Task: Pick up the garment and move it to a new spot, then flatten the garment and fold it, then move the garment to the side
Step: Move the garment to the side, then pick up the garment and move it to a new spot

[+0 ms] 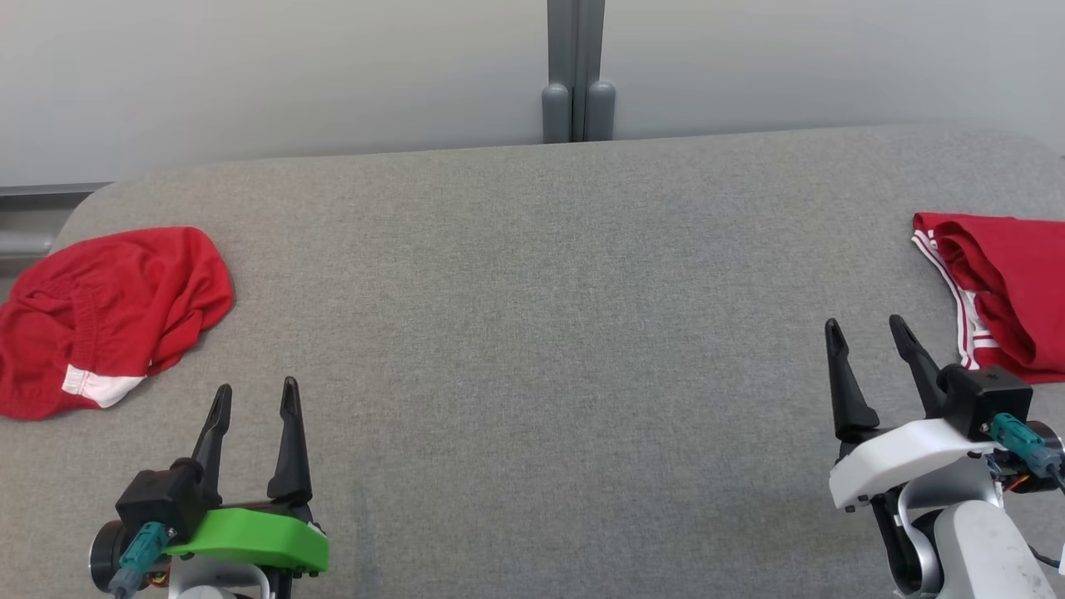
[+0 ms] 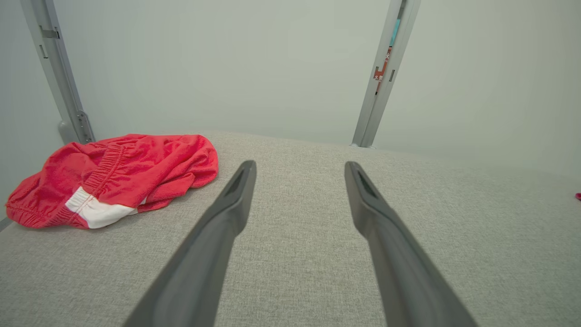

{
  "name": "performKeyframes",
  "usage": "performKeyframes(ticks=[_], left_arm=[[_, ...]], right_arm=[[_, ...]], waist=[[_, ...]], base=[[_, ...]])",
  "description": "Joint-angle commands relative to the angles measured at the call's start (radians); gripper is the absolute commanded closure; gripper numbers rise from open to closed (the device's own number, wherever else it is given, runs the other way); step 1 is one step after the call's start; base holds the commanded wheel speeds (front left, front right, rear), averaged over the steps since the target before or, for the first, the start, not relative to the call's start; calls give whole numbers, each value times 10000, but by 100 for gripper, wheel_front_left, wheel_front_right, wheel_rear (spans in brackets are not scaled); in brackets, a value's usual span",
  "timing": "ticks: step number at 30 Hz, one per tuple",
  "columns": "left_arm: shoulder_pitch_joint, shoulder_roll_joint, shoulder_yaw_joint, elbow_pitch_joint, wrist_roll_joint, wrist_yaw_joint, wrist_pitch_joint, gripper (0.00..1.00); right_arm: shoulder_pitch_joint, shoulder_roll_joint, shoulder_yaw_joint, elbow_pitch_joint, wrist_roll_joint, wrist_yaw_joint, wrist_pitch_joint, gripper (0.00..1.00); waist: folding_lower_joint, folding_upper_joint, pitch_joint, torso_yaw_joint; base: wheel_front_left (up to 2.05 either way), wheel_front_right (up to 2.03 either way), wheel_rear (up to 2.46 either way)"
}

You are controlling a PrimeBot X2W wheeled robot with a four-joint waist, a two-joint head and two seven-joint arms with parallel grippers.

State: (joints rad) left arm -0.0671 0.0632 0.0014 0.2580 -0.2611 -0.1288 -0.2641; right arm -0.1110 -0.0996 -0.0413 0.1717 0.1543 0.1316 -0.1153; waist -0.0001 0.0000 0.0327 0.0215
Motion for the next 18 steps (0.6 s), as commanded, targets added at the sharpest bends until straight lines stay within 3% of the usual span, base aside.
performKeyframes(ticks=[1,18], left_arm=[[149,-13,22,14,-94,-17,3,0],[-77,-33,-214,134,-119,-17,3,0]], right_arm=[[134,44,32,-60,-17,-19,33,0],[447,193,-234,-172,-65,-19,114,0]], waist=[[1,0,-158,107],[1,0,-191,188]], base=[[0,0,0],[0,0,0]])
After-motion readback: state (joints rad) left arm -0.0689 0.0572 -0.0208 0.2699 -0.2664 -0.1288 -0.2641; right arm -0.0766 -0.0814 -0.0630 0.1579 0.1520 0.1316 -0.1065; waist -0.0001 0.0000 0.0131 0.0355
